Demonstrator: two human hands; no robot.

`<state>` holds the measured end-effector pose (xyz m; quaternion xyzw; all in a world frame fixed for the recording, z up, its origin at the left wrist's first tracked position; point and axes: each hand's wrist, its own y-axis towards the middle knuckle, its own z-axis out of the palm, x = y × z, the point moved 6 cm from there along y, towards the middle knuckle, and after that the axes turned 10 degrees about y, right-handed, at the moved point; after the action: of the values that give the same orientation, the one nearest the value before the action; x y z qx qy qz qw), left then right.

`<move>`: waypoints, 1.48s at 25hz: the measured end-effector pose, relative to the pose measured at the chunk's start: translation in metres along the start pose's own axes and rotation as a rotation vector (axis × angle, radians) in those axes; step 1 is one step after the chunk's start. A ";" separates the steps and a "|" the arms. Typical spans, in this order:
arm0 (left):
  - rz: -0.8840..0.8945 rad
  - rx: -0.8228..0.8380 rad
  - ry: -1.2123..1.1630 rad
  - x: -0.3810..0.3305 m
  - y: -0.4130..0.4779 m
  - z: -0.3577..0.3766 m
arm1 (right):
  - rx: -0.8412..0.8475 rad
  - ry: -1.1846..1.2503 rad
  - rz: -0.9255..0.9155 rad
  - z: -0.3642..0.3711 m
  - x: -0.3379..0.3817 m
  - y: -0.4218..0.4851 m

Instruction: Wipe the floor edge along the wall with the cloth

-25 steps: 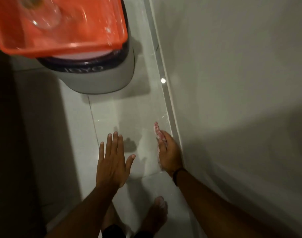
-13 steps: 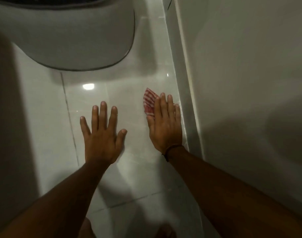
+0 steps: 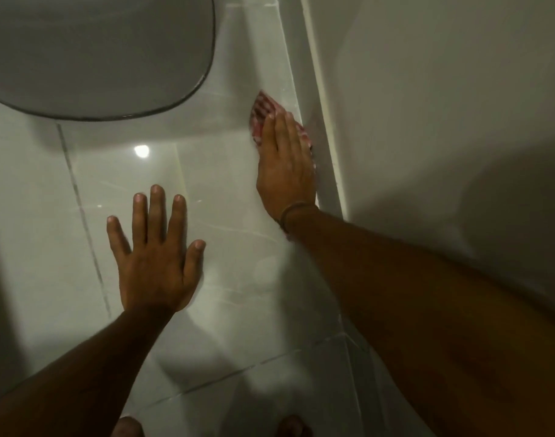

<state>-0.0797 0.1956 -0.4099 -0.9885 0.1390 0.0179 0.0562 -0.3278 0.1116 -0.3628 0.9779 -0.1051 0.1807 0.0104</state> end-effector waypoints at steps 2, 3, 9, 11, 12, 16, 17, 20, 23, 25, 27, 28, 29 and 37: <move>0.005 -0.002 -0.005 0.001 -0.001 0.001 | -0.023 -0.012 0.029 0.002 0.001 0.006; 0.007 0.003 -0.006 0.001 -0.001 0.001 | -0.020 -0.014 0.045 0.004 0.002 0.002; 0.007 0.006 -0.026 -0.001 0.000 -0.005 | 0.028 -0.027 0.114 0.000 -0.009 -0.064; 0.010 0.004 -0.026 -0.001 0.000 -0.006 | -0.009 -0.027 0.129 -0.003 -0.015 -0.104; 0.010 0.000 -0.028 -0.001 0.000 -0.007 | -0.026 -0.023 0.145 -0.004 -0.019 -0.125; 0.010 -0.008 -0.039 -0.002 -0.001 -0.009 | -0.040 -0.031 0.211 -0.006 -0.033 -0.220; 0.009 -0.006 -0.039 -0.002 -0.001 -0.010 | -0.020 -0.037 0.239 -0.006 -0.038 -0.250; 0.005 -0.010 -0.039 -0.002 -0.002 -0.010 | 0.047 -0.056 0.280 -0.007 -0.051 -0.329; 0.005 -0.008 -0.042 -0.002 0.000 -0.010 | 0.090 -0.065 0.295 -0.005 -0.054 -0.343; 0.001 -0.007 -0.041 -0.004 -0.001 -0.012 | 0.087 -0.066 0.344 -0.005 -0.047 -0.321; -0.004 -0.001 -0.040 -0.002 -0.001 -0.013 | 0.058 -0.064 0.364 -0.005 -0.035 -0.275; -0.001 -0.004 -0.038 -0.003 -0.001 -0.013 | 0.029 -0.049 0.357 -0.004 -0.030 -0.242; 0.001 -0.012 -0.033 -0.004 -0.001 -0.013 | -0.003 -0.024 0.345 -0.002 -0.025 -0.203; -0.003 -0.013 -0.016 -0.003 0.000 -0.011 | -0.019 0.036 0.281 0.010 -0.005 -0.042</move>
<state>-0.0822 0.1956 -0.3992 -0.9889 0.1369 0.0268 0.0511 -0.3202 0.1534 -0.3731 0.9500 -0.2425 0.1967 -0.0038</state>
